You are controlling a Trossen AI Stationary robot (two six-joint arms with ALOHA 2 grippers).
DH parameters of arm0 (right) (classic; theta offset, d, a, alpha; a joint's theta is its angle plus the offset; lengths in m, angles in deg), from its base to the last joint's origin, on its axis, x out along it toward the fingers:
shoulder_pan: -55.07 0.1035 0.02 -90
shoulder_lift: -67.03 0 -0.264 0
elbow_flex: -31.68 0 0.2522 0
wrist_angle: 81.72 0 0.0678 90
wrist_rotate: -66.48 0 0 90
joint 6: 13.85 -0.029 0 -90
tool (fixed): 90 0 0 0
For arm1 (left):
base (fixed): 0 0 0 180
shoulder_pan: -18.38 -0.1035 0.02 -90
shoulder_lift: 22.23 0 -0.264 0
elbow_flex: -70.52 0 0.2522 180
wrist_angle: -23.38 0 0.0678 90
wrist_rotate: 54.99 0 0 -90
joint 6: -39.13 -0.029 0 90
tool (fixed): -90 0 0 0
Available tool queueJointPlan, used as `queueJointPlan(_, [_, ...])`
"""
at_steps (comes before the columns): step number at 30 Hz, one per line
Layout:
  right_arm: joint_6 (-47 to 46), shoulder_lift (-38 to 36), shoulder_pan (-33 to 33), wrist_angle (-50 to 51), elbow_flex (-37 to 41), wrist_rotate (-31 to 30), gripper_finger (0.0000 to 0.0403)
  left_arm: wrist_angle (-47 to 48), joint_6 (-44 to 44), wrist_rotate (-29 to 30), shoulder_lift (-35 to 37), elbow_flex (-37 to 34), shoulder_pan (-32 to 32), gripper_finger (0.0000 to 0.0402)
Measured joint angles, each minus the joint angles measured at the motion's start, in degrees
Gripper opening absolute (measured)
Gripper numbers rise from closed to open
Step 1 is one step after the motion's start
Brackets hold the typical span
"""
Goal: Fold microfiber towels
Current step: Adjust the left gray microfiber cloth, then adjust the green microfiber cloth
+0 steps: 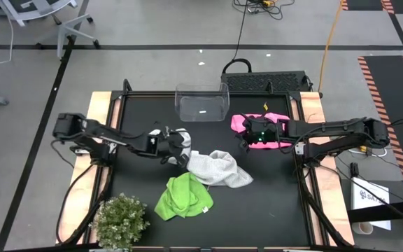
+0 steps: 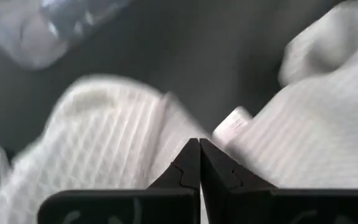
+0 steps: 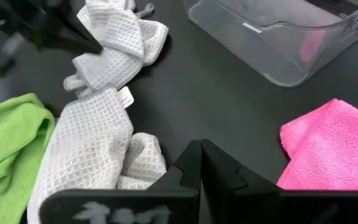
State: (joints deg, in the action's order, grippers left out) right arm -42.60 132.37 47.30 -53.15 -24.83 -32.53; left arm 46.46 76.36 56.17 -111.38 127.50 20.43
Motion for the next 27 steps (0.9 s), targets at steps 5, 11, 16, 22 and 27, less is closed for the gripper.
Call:
queueJointPlan(5, [-0.16,0.02,0.02,0.15,0.00,0.04,0.0000,9.60,5.65,-0.56,-3.49,0.08,-1.11,0.0001])
queueJointPlan(11, [-0.16,0.00,0.02,0.13,0.00,0.07,0.0000,30.29,13.07,0.97,-1.05,1.06,-2.15,0.0001])
queueJointPlan(16, [-0.09,0.00,0.02,0.26,0.00,0.13,0.0000,33.44,6.04,0.94,5.36,6.23,-1.07,0.0001])
queueJointPlan(22, [0.21,0.02,0.02,0.50,0.00,0.22,0.0000,26.43,-8.09,-11.73,9.86,11.80,4.32,0.0000])
queueJointPlan(27, [0.60,0.00,0.02,0.52,0.00,0.23,0.0000,20.47,-7.59,-15.25,6.57,11.30,10.48,0.0000])
